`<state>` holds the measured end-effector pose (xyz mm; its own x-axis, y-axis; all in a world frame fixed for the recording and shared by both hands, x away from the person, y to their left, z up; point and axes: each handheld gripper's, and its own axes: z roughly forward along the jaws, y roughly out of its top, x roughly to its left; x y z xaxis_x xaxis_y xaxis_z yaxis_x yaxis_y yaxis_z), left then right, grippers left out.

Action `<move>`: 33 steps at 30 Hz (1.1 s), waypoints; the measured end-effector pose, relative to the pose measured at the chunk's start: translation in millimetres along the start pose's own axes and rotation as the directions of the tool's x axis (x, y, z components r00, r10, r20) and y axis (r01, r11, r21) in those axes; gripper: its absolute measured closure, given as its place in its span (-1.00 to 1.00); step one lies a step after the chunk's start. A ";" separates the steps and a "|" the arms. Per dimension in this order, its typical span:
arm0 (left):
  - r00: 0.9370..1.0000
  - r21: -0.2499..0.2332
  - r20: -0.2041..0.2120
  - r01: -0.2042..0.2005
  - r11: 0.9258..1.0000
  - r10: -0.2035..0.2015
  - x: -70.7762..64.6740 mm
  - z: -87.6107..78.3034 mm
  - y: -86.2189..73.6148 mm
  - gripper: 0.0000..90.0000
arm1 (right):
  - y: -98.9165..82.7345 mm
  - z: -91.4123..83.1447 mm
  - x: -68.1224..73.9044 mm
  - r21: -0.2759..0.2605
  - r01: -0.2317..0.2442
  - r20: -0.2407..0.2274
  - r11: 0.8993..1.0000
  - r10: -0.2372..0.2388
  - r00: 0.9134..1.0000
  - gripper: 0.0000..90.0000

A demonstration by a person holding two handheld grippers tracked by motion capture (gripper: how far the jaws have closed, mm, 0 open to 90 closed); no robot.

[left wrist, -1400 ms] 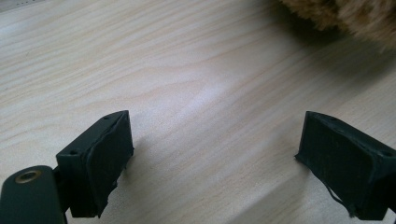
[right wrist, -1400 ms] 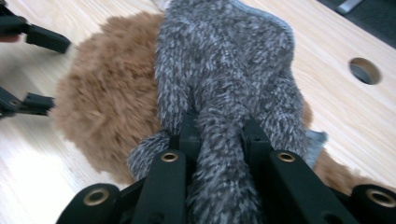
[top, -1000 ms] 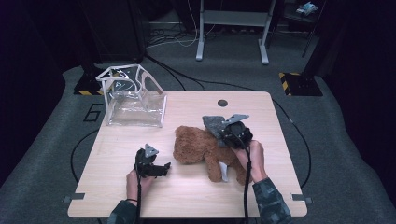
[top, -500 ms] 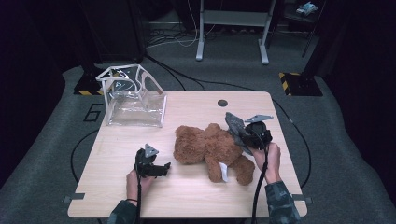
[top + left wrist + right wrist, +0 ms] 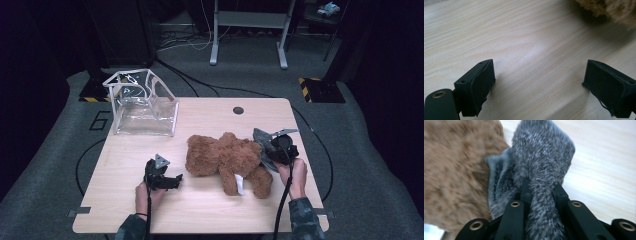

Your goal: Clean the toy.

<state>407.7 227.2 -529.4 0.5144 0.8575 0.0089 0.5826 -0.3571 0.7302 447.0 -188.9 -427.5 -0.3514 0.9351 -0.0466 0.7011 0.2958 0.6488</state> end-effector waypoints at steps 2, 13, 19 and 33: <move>1.000 0.000 0.000 -0.001 1.000 0.001 0.0 0.0 0.0 -0.78 | 9.3 -21.7 4.0 -0.075 0.006 -0.001 0.997 -0.006 1.000 0.70; 1.000 0.001 0.000 -0.002 1.000 0.002 0.1 -0.1 0.0 -0.78 | 53.3 -56.7 66.9 -0.220 0.152 -0.099 0.964 -0.178 0.979 0.70; 1.000 0.001 0.000 -0.002 1.000 0.002 0.1 -0.1 0.0 -0.78 | 57.2 -24.2 104.2 -0.169 0.222 -0.173 0.960 -0.250 0.953 0.70; 1.000 0.000 0.000 0.000 1.000 0.000 0.1 0.0 0.0 -0.78 | 42.7 -7.5 84.4 -0.094 0.219 -0.114 0.971 -0.229 0.967 0.70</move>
<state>407.7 227.3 -529.4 0.5145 0.8574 0.0088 0.5825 -0.3571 0.7302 442.6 -98.8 -397.9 -0.5708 0.8141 -0.1067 0.5458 0.4733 0.6914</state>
